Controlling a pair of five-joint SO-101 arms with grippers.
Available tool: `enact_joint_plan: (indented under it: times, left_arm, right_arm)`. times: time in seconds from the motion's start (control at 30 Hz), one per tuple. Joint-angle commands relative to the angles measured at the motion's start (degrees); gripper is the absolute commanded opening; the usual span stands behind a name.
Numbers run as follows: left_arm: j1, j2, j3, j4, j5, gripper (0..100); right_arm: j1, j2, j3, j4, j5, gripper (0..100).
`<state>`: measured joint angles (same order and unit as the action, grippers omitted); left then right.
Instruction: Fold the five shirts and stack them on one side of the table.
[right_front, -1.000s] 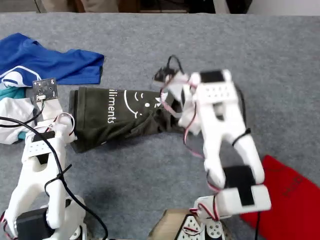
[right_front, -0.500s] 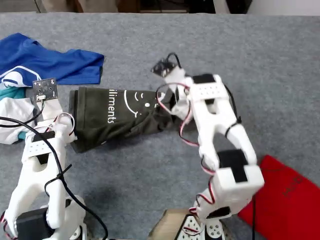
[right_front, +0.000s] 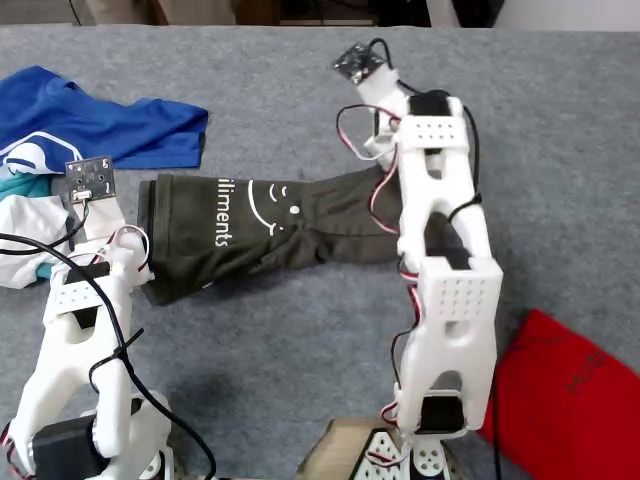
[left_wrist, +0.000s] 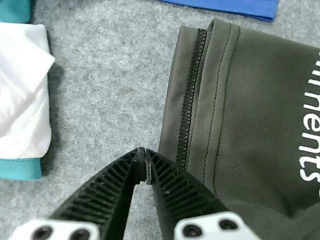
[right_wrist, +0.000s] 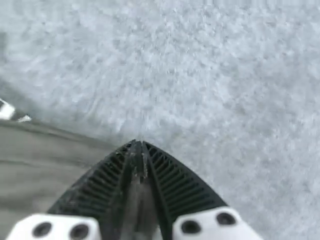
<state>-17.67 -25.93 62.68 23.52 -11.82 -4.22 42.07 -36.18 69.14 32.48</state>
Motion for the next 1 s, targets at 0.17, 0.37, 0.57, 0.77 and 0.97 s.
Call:
enact_joint_plan:
  times: [0.17, 0.37, 0.57, 0.77, 0.97]
  left_arm:
    - [0.70, 0.04, -0.79, -0.97, -0.09, 2]
    - [0.70, 0.04, -0.79, -0.97, -0.09, 2]
    - [0.70, 0.04, -0.79, -0.79, 0.00, 2]
    - [0.70, -0.57, -2.81, 0.35, 0.18, 2]
    - [0.79, -0.57, -17.41, 16.53, 0.26, 2]
  right_arm:
    - [0.31, -1.19, -22.37, 31.47, -0.09, 0.6]
    - [0.66, -1.10, -16.31, 32.97, -4.75, 0.9]
    - [-0.66, -1.27, -8.92, 31.30, -8.70, 0.9]
    - [-0.92, -4.70, -4.44, 30.95, -9.14, 0.9]
    - [-0.84, -13.05, 14.02, 22.42, -9.14, 0.9]
